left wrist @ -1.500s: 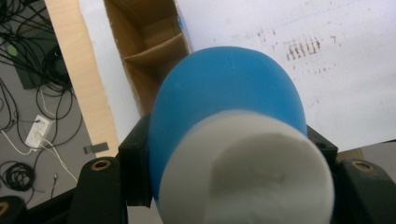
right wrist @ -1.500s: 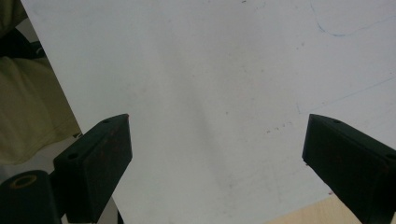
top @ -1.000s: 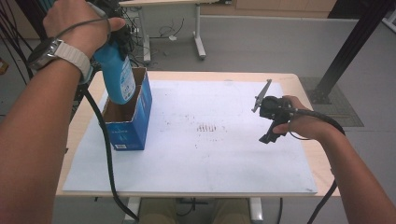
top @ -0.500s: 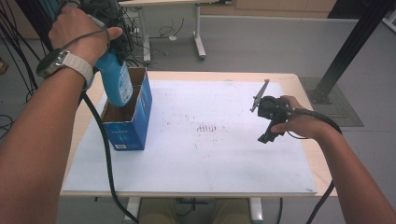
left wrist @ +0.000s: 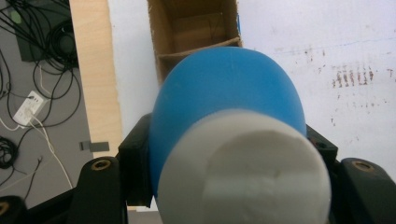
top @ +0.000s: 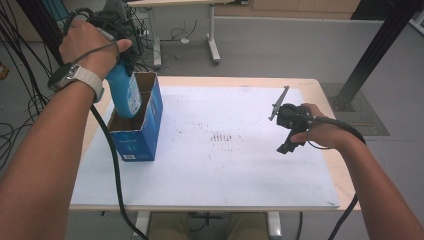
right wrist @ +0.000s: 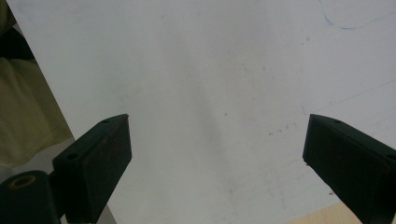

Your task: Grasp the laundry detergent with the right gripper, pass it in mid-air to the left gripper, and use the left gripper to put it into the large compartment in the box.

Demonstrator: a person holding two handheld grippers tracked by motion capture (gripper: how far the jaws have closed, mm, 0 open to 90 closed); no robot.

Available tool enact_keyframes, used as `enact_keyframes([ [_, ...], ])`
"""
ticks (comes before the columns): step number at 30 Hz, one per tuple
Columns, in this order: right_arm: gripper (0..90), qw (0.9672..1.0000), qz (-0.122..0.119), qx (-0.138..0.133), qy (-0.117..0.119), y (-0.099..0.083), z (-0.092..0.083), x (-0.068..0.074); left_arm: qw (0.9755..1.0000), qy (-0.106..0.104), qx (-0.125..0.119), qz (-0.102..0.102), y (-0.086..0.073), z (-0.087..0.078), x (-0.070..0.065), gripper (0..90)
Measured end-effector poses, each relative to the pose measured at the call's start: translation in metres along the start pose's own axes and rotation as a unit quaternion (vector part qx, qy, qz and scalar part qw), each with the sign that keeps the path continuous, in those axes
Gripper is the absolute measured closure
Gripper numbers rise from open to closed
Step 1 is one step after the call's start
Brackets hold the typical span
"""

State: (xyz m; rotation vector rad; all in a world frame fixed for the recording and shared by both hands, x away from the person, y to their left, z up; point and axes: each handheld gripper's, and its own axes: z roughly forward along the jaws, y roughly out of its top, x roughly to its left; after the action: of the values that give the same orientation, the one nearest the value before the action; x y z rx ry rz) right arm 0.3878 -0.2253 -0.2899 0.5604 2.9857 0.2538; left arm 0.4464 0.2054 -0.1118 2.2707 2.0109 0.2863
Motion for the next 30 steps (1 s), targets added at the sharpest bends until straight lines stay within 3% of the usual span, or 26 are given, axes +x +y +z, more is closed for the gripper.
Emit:
enact_keyframes([
  [30, 7.7, 0.9999, 0.012, 0.005, 0.008, -0.006, 0.01, -0.002, 1.0, 0.005, 0.004, 0.005, -0.001, 0.053, 0.002, 37.6],
])
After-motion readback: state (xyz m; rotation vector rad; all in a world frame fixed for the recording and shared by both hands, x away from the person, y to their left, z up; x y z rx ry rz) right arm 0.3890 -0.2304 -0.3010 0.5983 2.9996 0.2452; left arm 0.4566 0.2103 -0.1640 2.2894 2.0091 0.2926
